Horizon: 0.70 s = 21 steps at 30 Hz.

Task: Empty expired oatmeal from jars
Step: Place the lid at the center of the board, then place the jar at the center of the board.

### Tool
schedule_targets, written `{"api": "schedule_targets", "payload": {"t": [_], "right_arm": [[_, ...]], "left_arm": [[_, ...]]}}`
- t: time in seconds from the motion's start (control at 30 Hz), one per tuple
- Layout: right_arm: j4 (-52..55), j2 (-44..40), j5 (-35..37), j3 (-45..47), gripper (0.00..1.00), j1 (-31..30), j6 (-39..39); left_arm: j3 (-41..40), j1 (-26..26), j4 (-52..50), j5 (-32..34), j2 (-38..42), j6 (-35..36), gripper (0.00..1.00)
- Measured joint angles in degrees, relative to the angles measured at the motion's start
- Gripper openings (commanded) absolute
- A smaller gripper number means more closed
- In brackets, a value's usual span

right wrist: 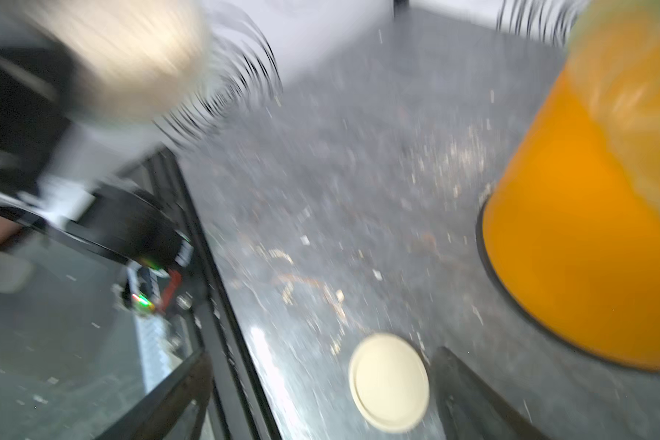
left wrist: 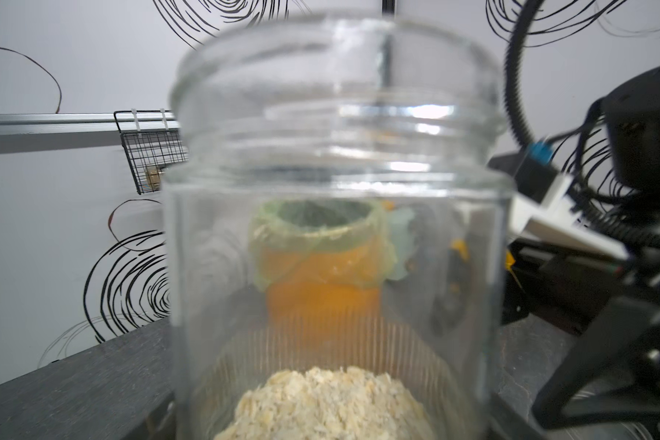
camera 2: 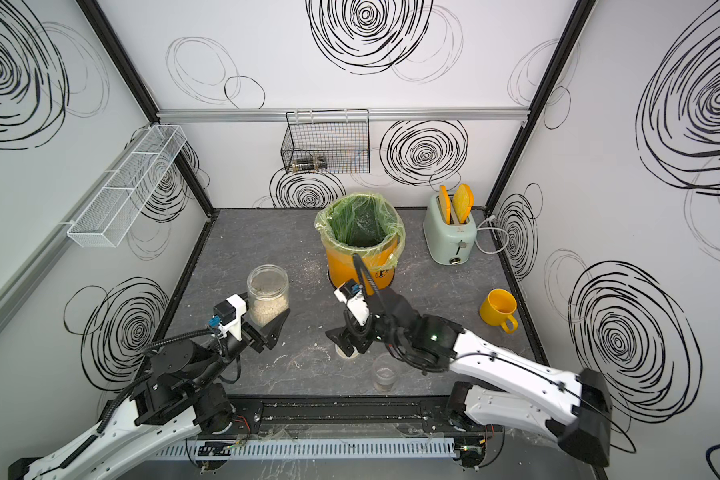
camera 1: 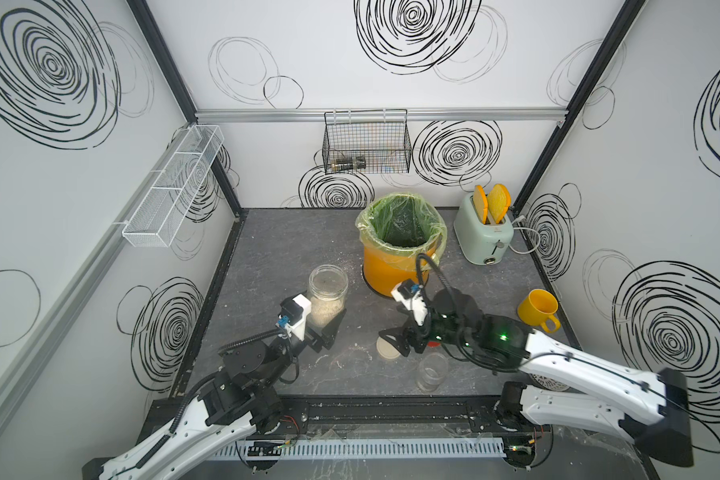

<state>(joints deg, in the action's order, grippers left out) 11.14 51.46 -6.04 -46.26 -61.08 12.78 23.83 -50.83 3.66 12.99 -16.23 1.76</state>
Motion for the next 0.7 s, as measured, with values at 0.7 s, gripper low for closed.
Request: {"api": "schedule_targets", "payload": {"t": [0.7], "right_arm": [[-32.8,6.8,-21.1,2.2,0.98,-0.2,-9.2]], "left_arm": [[-0.7,-0.2,10.7,-19.6,-7.1,-5.5,0.00]]}}
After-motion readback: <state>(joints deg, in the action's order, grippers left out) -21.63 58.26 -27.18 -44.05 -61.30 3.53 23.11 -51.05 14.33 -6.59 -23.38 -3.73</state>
